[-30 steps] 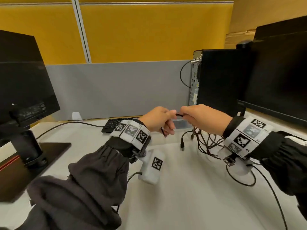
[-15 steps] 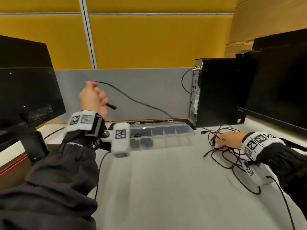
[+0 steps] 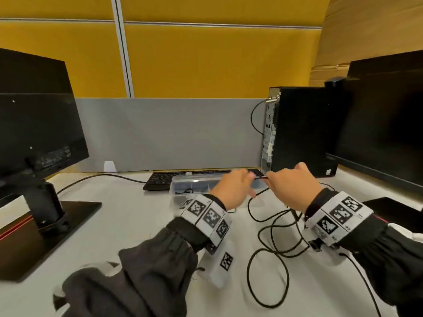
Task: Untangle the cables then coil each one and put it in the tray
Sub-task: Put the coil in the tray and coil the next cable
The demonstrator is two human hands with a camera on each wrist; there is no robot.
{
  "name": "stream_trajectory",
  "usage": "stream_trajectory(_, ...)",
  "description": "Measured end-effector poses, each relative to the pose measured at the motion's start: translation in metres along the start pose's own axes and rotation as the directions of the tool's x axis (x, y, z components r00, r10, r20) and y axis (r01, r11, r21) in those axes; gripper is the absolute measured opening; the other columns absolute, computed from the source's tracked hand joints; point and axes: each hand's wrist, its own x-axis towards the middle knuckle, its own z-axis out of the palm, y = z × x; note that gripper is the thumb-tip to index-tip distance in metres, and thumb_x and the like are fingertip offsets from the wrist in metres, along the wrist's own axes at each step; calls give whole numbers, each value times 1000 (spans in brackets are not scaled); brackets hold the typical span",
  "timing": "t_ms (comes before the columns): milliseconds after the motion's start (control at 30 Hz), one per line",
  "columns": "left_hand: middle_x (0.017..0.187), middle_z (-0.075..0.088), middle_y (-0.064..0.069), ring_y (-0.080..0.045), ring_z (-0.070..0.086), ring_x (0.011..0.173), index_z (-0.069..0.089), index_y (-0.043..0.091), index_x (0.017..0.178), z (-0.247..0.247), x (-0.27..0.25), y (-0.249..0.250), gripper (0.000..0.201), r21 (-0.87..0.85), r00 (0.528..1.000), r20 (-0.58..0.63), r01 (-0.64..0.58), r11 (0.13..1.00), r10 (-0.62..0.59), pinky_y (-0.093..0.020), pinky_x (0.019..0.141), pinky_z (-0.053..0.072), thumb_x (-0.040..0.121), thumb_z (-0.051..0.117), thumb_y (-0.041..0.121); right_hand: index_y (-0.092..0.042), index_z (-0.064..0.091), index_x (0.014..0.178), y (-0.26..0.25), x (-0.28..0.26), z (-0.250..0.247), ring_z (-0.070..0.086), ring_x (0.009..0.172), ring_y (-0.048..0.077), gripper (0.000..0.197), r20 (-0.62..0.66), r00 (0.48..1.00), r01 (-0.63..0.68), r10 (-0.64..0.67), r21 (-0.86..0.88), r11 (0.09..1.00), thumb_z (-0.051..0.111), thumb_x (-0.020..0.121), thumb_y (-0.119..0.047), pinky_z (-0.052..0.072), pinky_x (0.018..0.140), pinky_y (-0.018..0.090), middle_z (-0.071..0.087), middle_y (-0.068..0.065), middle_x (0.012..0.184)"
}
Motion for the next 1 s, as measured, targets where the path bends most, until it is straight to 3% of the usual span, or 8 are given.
stream_trajectory(67,94,64,-8,-18,54,85,61,12,88,-2,3,-1,39,49,996,85,9,999,-13,-31,83,40,101,31,34,-23,49,108,0,-1,-2,56,73,17,28,11,998,55,-55,60,997,24,102,-35,34,89,35,44,-8,67)
stream_trajectory(133,74,55,-1,-18,48,72,53,18,70,-18,8,-6,37,93,999,-30,-32,995,35,-29,71,37,99,37,34,-26,50,102,9,0,7,50,66,9,30,101,989,77,-105,251,965,23,101,-41,34,80,29,43,-10,66)
stream_trajectory(200,68,49,-2,-21,45,71,51,11,69,-42,12,-13,37,85,973,-223,-42,996,60,-30,67,34,99,40,30,-26,52,91,26,1,27,47,70,12,31,235,966,13,-112,388,922,28,100,-43,33,76,26,45,-11,69)
stream_trajectory(367,61,39,-1,-12,36,56,41,16,63,-102,11,-30,38,-43,803,-595,-42,998,8,-28,52,26,100,38,24,-17,60,105,67,-2,62,49,88,15,44,462,884,-209,74,248,946,29,99,-47,38,85,27,59,2,101)
stream_trajectory(567,64,41,5,-18,42,69,50,11,77,-145,7,-54,31,-181,548,-830,-84,980,-107,-29,68,32,100,36,26,-27,59,98,101,-9,76,49,85,12,26,494,849,-199,187,-28,980,35,97,-37,35,74,21,58,-5,98)
stream_trajectory(800,65,43,5,-5,39,61,43,26,65,-151,2,-65,36,-185,464,-879,-117,976,-111,-28,71,34,100,36,27,-26,37,70,109,-8,79,45,70,9,29,384,906,-196,178,8,981,44,96,-37,32,59,17,45,-10,74)
stream_trajectory(900,66,43,7,-5,41,62,46,24,67,-157,-2,-71,35,-210,427,-891,-84,974,-156,-25,70,32,100,35,28,-21,28,87,112,-9,73,48,69,14,21,175,958,-251,226,137,958,49,93,-17,38,61,22,47,-4,81)
stream_trajectory(1000,67,43,8,-6,42,63,55,14,84,-164,-6,-78,29,-215,415,-892,-35,976,-182,-23,70,31,100,35,28,-17,34,86,119,-4,69,49,64,20,26,-28,944,-288,328,412,865,51,86,2,40,57,30,47,2,76)
